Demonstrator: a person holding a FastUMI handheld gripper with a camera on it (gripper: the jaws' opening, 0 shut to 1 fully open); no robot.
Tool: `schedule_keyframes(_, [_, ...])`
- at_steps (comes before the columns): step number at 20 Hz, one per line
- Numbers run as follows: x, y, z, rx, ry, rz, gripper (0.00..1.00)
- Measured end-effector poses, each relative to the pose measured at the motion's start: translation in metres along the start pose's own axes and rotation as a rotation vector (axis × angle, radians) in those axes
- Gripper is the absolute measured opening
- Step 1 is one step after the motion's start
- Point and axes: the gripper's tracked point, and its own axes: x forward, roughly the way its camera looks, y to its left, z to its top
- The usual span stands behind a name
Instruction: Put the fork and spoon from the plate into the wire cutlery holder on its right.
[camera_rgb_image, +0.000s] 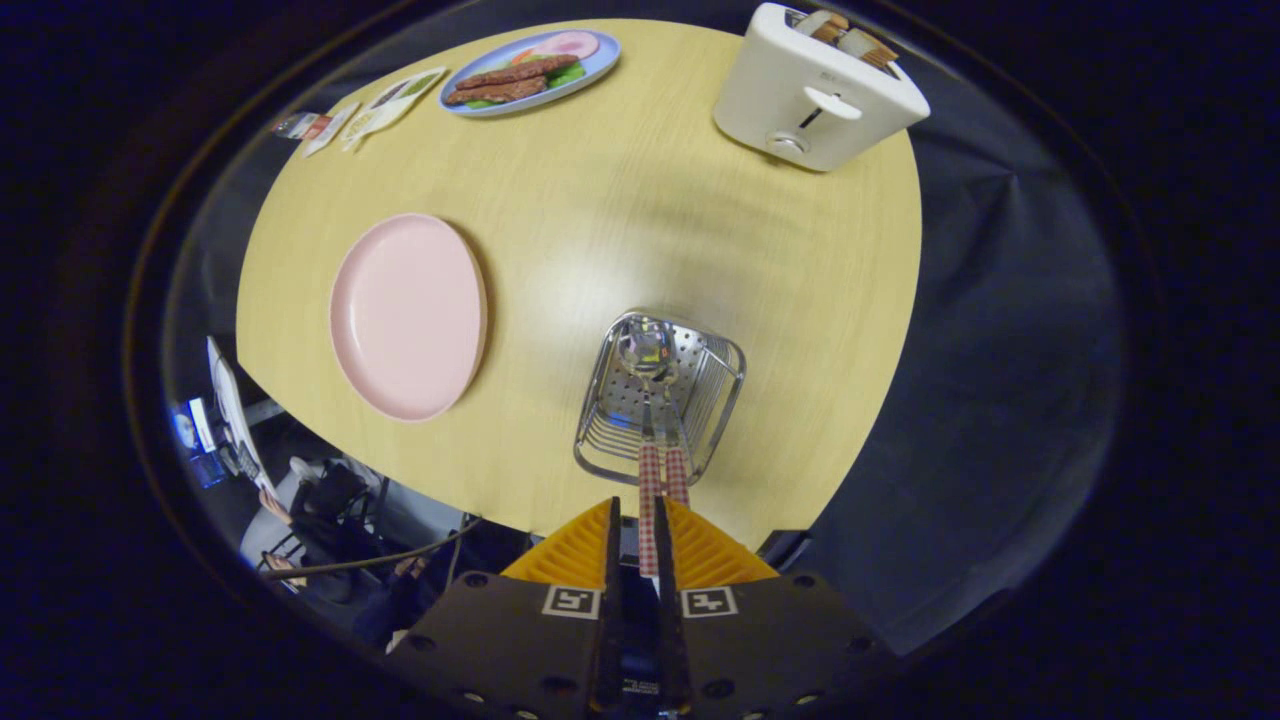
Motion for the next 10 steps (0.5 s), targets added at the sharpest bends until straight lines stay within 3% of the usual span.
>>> schedule_keyframes(4, [-0.005, 0.015, 0.0, 0.031, -0.065, 0.003, 0.35])
schedule_keyframes(7, [-0.017, 0.034, 0.008, 0.034, -0.179, 0.017, 0.41])
schedule_keyframes(10, [-0.034, 0.058, 0.014, 0.041, -0.309, 0.026, 0.62])
